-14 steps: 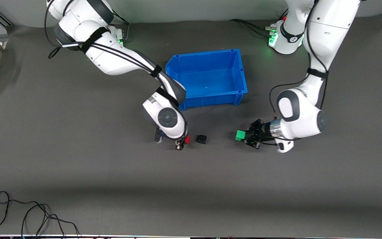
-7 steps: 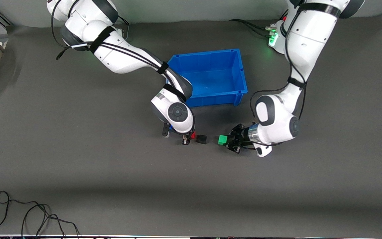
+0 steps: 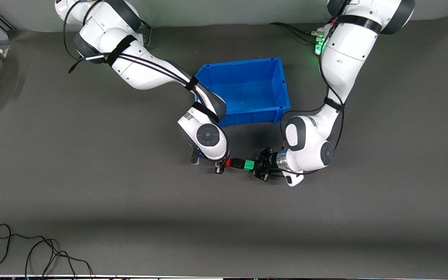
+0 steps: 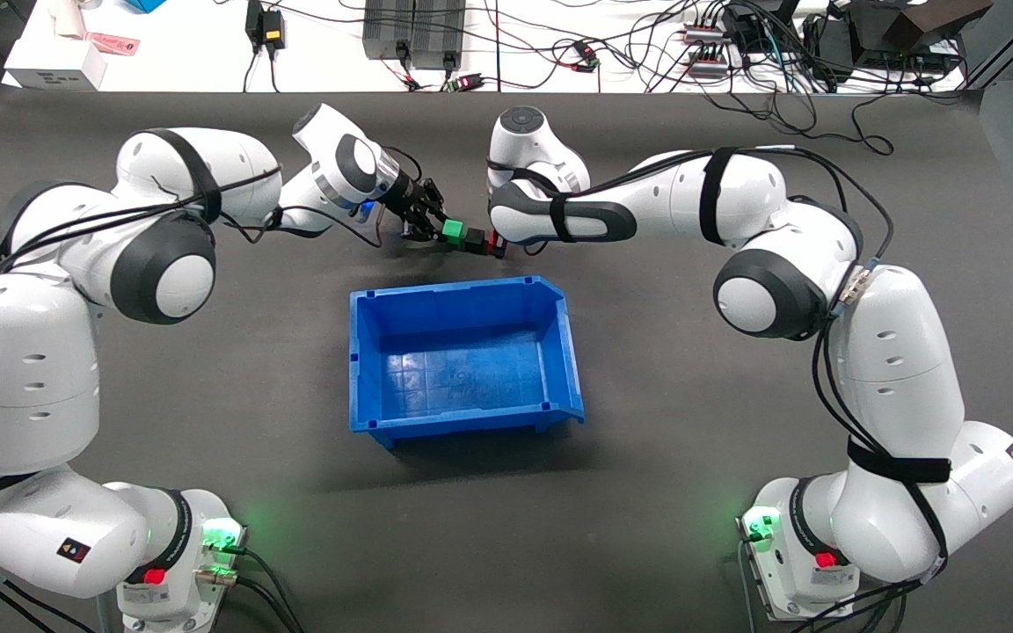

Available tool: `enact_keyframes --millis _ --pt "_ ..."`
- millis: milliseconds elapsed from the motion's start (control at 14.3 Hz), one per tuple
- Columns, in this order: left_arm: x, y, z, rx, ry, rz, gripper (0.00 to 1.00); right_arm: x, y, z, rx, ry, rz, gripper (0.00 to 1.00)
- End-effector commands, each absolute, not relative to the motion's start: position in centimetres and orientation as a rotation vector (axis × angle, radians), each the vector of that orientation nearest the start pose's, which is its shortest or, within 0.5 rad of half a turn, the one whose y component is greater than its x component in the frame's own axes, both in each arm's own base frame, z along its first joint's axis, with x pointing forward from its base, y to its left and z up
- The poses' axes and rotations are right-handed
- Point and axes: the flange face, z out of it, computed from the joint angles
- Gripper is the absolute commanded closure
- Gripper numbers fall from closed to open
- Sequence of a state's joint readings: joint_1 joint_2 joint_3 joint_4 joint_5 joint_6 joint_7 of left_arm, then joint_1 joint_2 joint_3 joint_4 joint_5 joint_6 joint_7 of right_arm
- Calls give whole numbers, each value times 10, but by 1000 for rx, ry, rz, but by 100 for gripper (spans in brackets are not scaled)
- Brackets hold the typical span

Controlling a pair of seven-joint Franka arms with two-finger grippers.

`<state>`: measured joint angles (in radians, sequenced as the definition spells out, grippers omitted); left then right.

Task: Attach green and red cubes to black cube
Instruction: 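Press the red and green cubes against the black cube from both sides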

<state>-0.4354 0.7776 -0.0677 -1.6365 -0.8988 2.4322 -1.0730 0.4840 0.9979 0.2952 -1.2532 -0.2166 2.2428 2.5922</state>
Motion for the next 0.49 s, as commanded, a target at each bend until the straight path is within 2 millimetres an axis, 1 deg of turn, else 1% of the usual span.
enact_keyframes --millis 0,210,280,350,420 --pt "605 -341 160 -2780 -2128 766 95 581 489 162 -1890 2463 91 81" --pt "605 -342 162 -2741 -2165 775 94 584 490 168 -1877 2454 92 81" --pt "606 -342 162 -2733 -2174 777 91 584 491 169 -1876 2455 92 81" --pt "606 -343 164 -2734 -2177 776 81 584 491 170 -1874 2453 92 81" --pt "608 -343 166 -2734 -2184 777 83 584 491 170 -1878 2450 92 81"
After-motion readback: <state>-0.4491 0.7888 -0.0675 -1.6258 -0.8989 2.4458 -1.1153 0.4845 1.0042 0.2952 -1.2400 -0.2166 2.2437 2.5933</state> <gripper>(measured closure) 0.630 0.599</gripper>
